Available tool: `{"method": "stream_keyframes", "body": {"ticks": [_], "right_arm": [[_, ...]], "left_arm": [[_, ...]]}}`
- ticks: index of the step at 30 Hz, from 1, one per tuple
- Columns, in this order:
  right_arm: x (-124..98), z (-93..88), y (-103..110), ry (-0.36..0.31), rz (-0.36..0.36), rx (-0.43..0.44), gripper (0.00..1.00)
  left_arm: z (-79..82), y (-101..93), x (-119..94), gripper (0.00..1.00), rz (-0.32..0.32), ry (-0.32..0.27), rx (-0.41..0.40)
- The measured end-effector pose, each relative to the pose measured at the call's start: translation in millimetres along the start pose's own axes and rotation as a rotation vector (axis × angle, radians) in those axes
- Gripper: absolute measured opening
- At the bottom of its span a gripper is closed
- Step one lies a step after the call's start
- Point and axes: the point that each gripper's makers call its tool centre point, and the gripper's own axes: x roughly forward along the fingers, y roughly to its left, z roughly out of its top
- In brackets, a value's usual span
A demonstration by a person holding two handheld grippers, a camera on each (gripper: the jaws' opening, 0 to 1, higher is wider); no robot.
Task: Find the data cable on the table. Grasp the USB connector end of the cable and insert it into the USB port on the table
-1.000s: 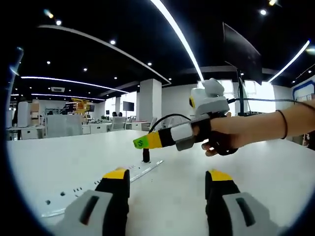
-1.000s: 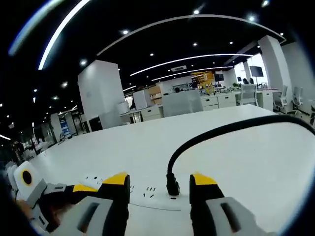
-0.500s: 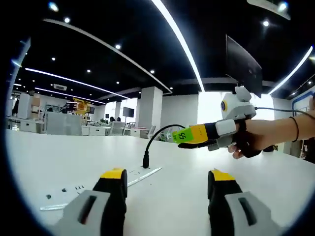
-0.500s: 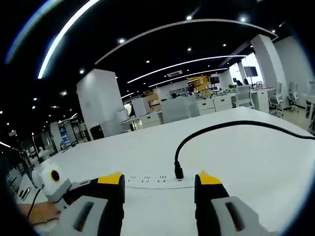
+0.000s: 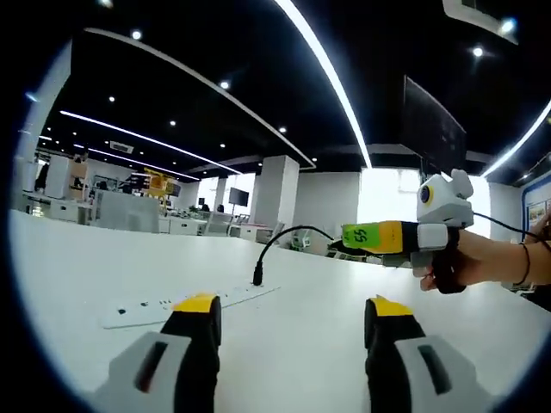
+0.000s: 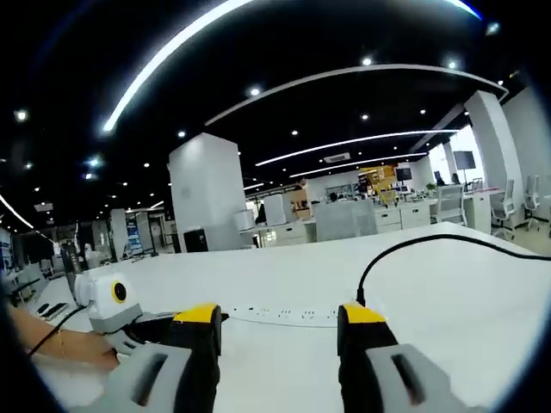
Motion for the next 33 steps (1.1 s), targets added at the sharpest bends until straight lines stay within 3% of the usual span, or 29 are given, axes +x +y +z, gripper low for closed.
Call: {"method": "stream_keyframes", "body": {"ticks": [2,8,12,18,26,33], "right_arm": [[-7.2,7.1,7.9,-0.046,-0.008,0.02,0.55],[-38.4,25.4,37.4,-0.151,-0.022,0.072,0.55],[-58.9,32.0,54.2,-0.178,-0.029,0.06,0.55],[-94.1,43.0,76.7,-0.243,-0.048,0.031,0.56],[-136.9,45.8,90.6,-0.267,-0.095,-0.038,0.56],[-161.3,30.3,86.9,-0.274,-0.159,-0.045,0.56]], "left_arm": [[7.7,-3.6,-13.9,0.7,0.028,0.0,0.023],[53.2,-10.3,-63.1,0.71,0.133,-0.067,0.088],[80.9,-7.9,-99.5,0.71,0.212,-0.091,0.16],[106.9,-14.8,-148.3,0.72,0.289,-0.149,0.202],[121.0,-15.8,-202.0,0.72,0.391,-0.153,0.238],[112.5,2.4,-247.9,0.72,0.535,-0.146,0.249]]}}
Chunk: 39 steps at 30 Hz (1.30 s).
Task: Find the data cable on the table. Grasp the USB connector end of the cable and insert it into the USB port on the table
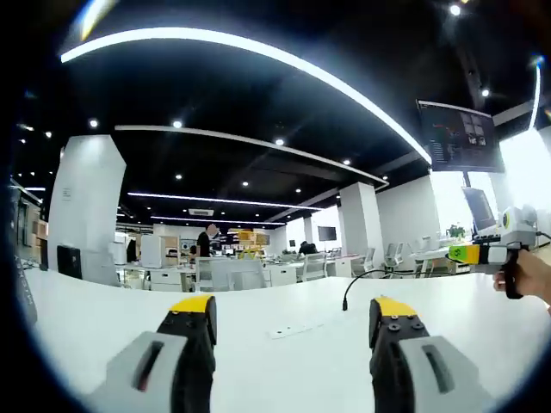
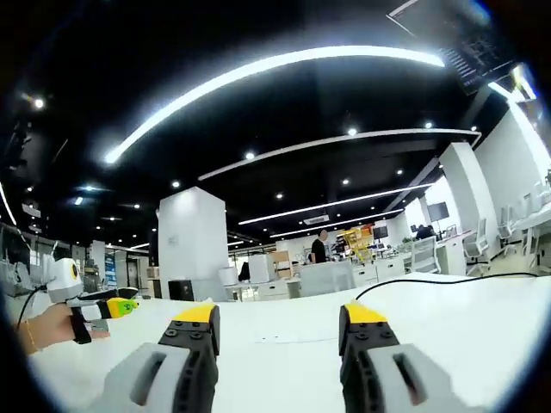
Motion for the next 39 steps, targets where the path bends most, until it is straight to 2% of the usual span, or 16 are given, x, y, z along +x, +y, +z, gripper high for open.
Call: {"method": "stream_keyframes", "body": {"ticks": [5,9,12,14,17,20,23,27,30,33,34,35,38,39], "right_arm": [[-6.3,-13.0,-10.4,-0.005,-0.053,-0.024,0.55],[-5.4,-19.5,-12.5,-0.036,-0.078,-0.029,0.52],[-4.2,-25.8,0.8,-0.038,-0.051,-0.133,0.53],[-3.1,-31.2,11.4,-0.018,-0.011,-0.164,0.55],[-3.2,-35.4,20.9,-0.015,0.009,-0.193,0.55],[-3.1,-41.0,24.9,-0.006,0.015,-0.186,0.56],[-2.7,-50.2,22.2,0.027,-0.005,-0.219,0.57],[-0.5,-61.2,7.6,0.061,-0.047,-0.248,0.59],[-3.5,-64.5,-2.5,0.078,-0.089,-0.261,0.6],[-6.4,-62.8,-12.1,0.072,-0.125,-0.267,0.61],[-8.0,-62.5,-15.2,0.07,-0.141,-0.263,0.61],[-9.1,-62.7,-16.7,0.072,-0.149,-0.264,0.61],[-17.0,-62.9,-20.4,0.059,-0.192,-0.242,0.62],[-19.2,-59.9,-20.7,0.066,-0.2,-0.238,0.62]], "left_arm": [[-14.4,26.9,-14.3,0.71,0.111,0.024,0.022],[-17.3,33.5,-23.0,0.71,0.153,0.02,0.053],[-24.3,38.3,-26.0,0.72,0.177,0.046,0.08],[-29.5,42.7,-28.8,0.73,0.21,0.061,0.08],[-36.3,48.1,-31.3,0.73,0.241,0.081,0.1],[-45.9,48.3,-34.4,0.72,0.257,0.104,0.122],[-55.6,46.5,-34.1,0.7,0.27,0.114,0.117],[-72.9,35.8,-28.5,0.71,0.258,0.177,0.138],[-76.6,28.1,-25.4,0.72,0.248,0.197,0.151],[-67.2,27.8,-24.2,0.73,0.249,0.157,0.144],[-59.5,27.8,-23.8,0.73,0.251,0.11,0.126],[-56.4,28.6,-25.1,0.73,0.254,0.089,0.118],[-58.6,27.8,-28.5,0.72,0.257,0.085,0.106],[-63.0,25.9,-27.8,0.72,0.253,0.099,0.112]]}}
